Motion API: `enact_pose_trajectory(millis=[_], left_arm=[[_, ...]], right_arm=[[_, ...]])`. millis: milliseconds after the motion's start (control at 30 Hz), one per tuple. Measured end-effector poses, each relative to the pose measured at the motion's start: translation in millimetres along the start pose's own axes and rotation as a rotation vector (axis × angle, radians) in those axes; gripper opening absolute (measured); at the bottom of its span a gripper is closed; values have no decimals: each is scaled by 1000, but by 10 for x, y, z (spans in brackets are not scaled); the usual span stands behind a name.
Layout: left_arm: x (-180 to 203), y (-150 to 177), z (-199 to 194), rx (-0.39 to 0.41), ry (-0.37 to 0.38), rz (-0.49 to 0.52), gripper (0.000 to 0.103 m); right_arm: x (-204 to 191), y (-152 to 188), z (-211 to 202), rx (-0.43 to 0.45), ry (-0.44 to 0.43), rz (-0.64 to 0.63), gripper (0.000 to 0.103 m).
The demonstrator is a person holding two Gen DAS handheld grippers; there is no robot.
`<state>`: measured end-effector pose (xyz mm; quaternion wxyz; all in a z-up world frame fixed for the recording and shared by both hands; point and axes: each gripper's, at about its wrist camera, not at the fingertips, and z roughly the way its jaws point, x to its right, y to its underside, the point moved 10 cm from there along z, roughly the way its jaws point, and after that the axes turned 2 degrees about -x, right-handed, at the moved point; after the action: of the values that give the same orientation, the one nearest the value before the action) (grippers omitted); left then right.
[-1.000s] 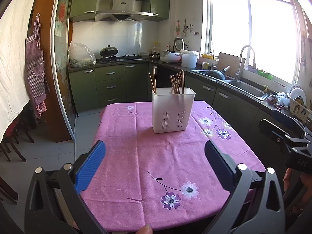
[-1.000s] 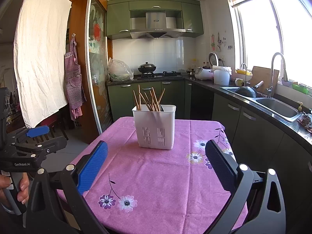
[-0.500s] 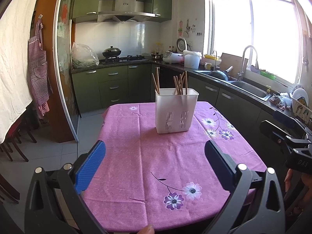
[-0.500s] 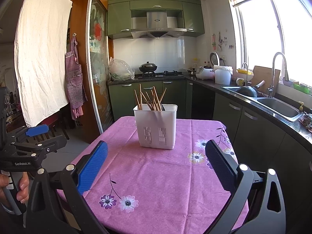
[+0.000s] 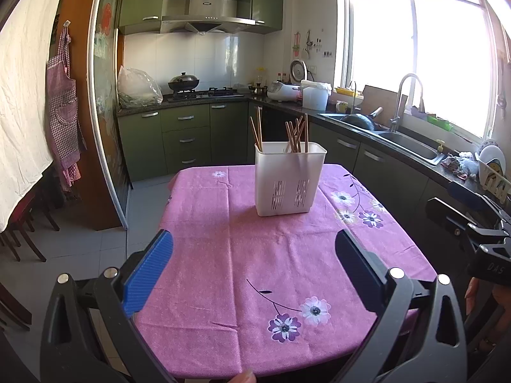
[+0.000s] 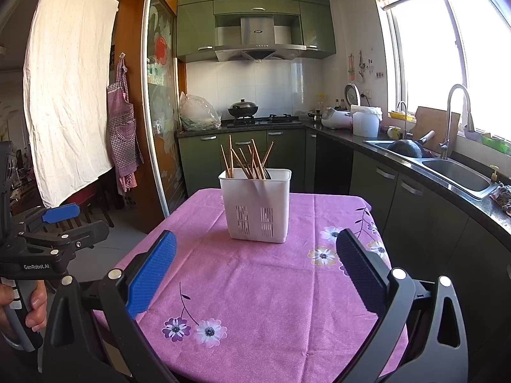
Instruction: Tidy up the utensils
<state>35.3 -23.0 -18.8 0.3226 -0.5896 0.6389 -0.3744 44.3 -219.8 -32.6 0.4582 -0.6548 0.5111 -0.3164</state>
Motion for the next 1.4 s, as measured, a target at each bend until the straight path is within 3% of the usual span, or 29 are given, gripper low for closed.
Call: enact_pose_trajectory(millis=[1267, 1400], left_arm=[[47, 33, 49, -20, -1, 25, 97], [11, 14, 40, -1, -27, 21, 97]], right_arm=[[9, 51, 71, -12, -9, -12, 99], [11, 45, 76, -12, -9, -14, 99]])
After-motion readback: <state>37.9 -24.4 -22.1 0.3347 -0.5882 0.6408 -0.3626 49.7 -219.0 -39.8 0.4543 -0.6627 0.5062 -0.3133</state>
